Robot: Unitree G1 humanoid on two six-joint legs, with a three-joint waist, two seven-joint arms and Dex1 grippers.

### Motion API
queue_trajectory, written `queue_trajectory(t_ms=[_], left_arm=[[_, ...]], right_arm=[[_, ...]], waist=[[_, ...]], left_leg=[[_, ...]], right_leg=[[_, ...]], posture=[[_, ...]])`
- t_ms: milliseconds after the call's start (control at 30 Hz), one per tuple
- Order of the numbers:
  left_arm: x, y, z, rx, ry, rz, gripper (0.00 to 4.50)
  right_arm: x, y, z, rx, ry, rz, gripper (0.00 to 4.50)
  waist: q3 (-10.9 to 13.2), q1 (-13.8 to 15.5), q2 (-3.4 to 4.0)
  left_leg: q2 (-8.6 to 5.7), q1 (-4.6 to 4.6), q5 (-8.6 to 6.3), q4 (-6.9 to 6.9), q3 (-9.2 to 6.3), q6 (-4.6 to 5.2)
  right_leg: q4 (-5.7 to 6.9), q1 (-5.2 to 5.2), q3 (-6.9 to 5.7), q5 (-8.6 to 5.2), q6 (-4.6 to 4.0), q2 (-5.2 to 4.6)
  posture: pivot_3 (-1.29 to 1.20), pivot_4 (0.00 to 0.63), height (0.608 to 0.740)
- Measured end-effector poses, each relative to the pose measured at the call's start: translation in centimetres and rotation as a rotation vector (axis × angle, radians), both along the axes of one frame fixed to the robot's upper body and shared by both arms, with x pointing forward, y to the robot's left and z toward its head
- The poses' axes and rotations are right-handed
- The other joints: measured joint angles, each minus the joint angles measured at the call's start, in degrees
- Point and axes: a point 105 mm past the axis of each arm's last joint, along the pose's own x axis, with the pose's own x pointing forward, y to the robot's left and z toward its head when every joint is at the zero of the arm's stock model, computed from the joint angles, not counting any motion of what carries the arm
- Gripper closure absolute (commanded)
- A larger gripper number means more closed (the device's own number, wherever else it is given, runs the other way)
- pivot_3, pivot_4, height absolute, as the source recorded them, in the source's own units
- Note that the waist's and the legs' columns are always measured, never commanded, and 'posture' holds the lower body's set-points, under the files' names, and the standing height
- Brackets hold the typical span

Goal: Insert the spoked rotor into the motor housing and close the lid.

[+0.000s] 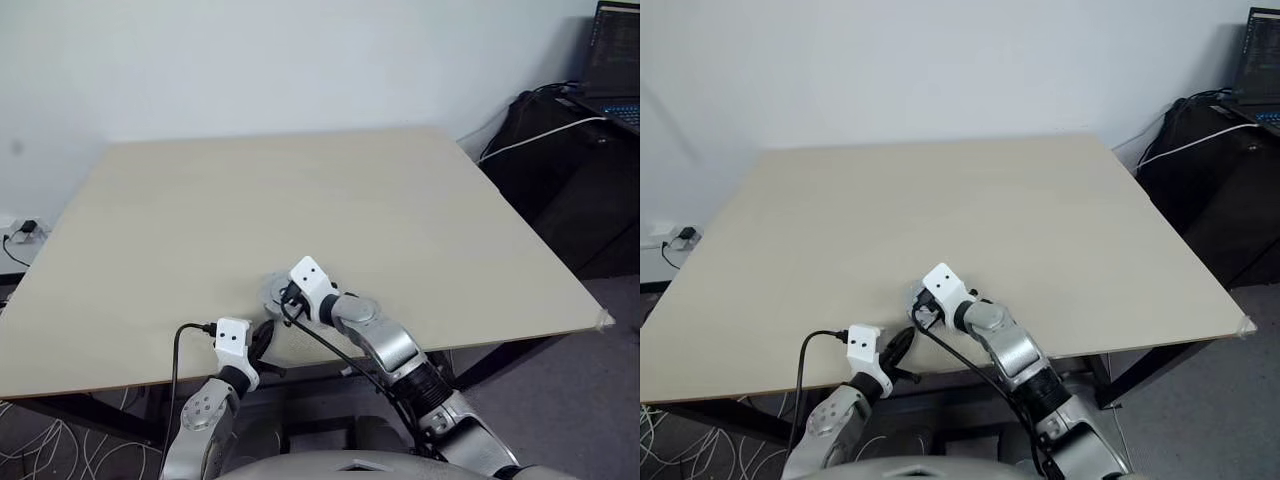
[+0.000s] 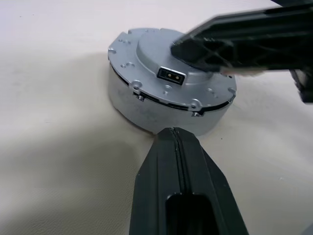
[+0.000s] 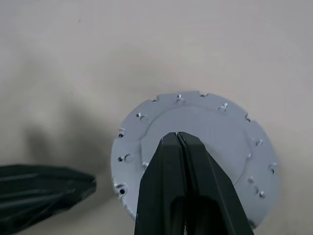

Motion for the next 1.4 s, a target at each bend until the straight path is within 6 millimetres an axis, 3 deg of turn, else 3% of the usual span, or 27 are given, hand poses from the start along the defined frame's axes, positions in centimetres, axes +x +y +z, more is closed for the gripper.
queue_trajectory(t_ms=[167,233,367,467,667,1000,1400], left_arm=[[0.0,0.0,0.0,0.001,0.001,0.003,4.5],[0.0,0.0,0.0,0.001,0.0,0.003,4.5],[0.0,0.1,0.0,0.002,0.001,0.004,4.5],[0.0,0.0,0.0,0.0,-0.001,0.002,4.5],[0.1,0.0,0.1,0.001,-0.004,-0.002,4.5],[-0.1,0.1,0.1,0.004,-0.002,0.003,4.5],[-0.1,0.3,0.3,0.007,-0.009,0.012,4.5]], right_arm=[[0.4,-0.2,-0.1,0.008,0.012,-0.011,4.47],[0.1,-0.3,0.0,0.031,0.023,0.006,4.08],[-1.3,0.0,1.7,0.145,0.02,0.077,2.88],[-1.1,-0.1,3.8,0.19,-0.049,0.097,1.89],[-1.0,-0.3,3.8,0.2,-0.055,0.109,0.04],[0.3,-0.4,1.2,0.129,-0.026,0.125,0.04],[1.1,-0.3,-0.5,0.092,-0.016,0.103,0.04]], waist=[[-0.15,0.01,0.18],[-0.17,0.03,0.18],[-0.13,-0.15,0.24],[-0.15,-0.2,0.21],[-0.15,-0.17,0.2],[-0.15,-0.24,0.21],[-0.15,-0.33,0.22]], left_leg=[[-0.01,0.0,0.0,0.0,0.0,0.0],[-0.01,0.0,0.01,0.0,-0.01,0.01],[0.0,-0.02,0.01,-0.01,-0.01,0.02],[0.0,-0.01,0.0,-0.01,-0.02,0.0],[-0.01,0.0,0.02,-0.01,-0.01,0.04],[-0.02,0.0,0.04,-0.02,-0.01,0.05],[-0.02,0.01,0.04,-0.04,-0.02,0.05]], right_leg=[[0.0,0.01,0.0,0.0,0.0,0.0],[0.0,0.01,0.0,0.0,0.0,0.0],[-0.01,-0.03,0.01,-0.01,0.01,0.0],[0.0,0.0,-0.01,-0.01,0.02,0.0],[-0.01,-0.01,0.0,-0.01,0.0,0.0],[0.0,-0.01,0.01,0.0,-0.01,0.0],[0.0,-0.01,0.02,0.04,-0.08,0.01]], posture=[[0.0,0.0,0.74],[0.0,0.0,0.74],[0.0,0.0,0.74],[0.0,0.0,0.74],[0.0,0.0,0.74],[0.0,0.0,0.74],[0.0,0.0,0.74]])
